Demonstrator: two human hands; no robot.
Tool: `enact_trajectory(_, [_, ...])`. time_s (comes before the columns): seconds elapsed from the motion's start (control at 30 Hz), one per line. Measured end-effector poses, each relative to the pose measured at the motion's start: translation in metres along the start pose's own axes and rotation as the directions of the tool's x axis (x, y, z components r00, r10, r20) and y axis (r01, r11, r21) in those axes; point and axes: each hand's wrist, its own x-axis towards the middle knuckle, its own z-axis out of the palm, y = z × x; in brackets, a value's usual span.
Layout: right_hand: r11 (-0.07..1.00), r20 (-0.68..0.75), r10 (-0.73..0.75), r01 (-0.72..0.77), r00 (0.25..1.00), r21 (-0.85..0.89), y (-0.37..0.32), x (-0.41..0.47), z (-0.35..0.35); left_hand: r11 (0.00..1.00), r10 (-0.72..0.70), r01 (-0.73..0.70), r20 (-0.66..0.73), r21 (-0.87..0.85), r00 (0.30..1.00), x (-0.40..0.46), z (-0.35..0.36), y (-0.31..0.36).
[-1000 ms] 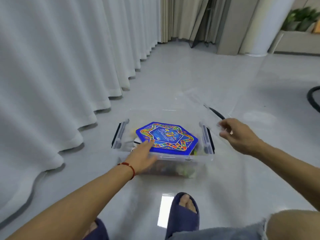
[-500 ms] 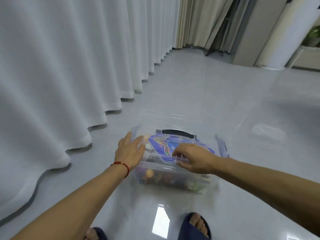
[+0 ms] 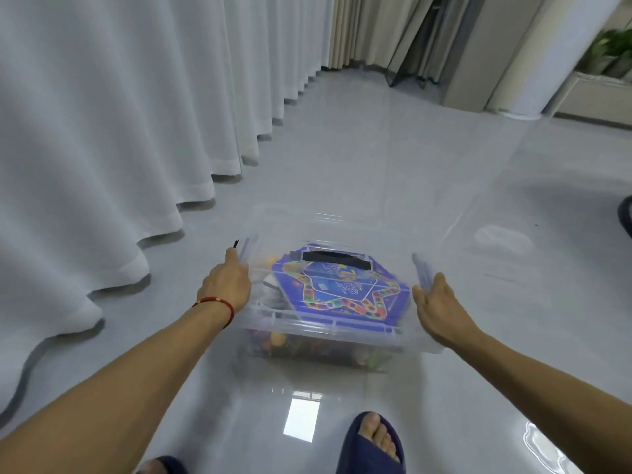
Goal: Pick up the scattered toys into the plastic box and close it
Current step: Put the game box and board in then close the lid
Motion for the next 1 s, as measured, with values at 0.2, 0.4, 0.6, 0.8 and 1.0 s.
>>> enact_trajectory(0.2, [0.84,0.094,0.344,-0.351,0.934,0.415,-0.003,0.003,-0.003,0.978,-0.06,0.088,0.145,-0.189,0.988,0.006,0.001,-0.005])
enact_trajectory(0.4, [0.661,0.087,0.565,-0.513,0.82,0.547,0.004,0.021,0.007,0.822,-0.365,0.41,0.186,-0.395,0.912,0.016,0.001,-0.014])
enact_trajectory(0.6, [0.842,-0.183,0.476,-0.386,0.86,0.376,-0.003,0.017,0.007,0.974,-0.203,0.168,-0.254,-0.152,0.946,0.001,0.004,-0.003])
enact_trajectory(0.8, [0.894,-0.226,0.425,-0.366,0.876,0.26,-0.009,0.014,0.004,0.988,-0.144,0.123,-0.295,-0.09,0.945,-0.003,0.005,-0.001])
enact_trajectory(1.0, [0.924,-0.203,0.362,-0.322,0.91,0.206,-0.013,0.017,-0.001,0.983,-0.12,0.093,-0.169,-0.161,0.978,-0.007,0.004,-0.006])
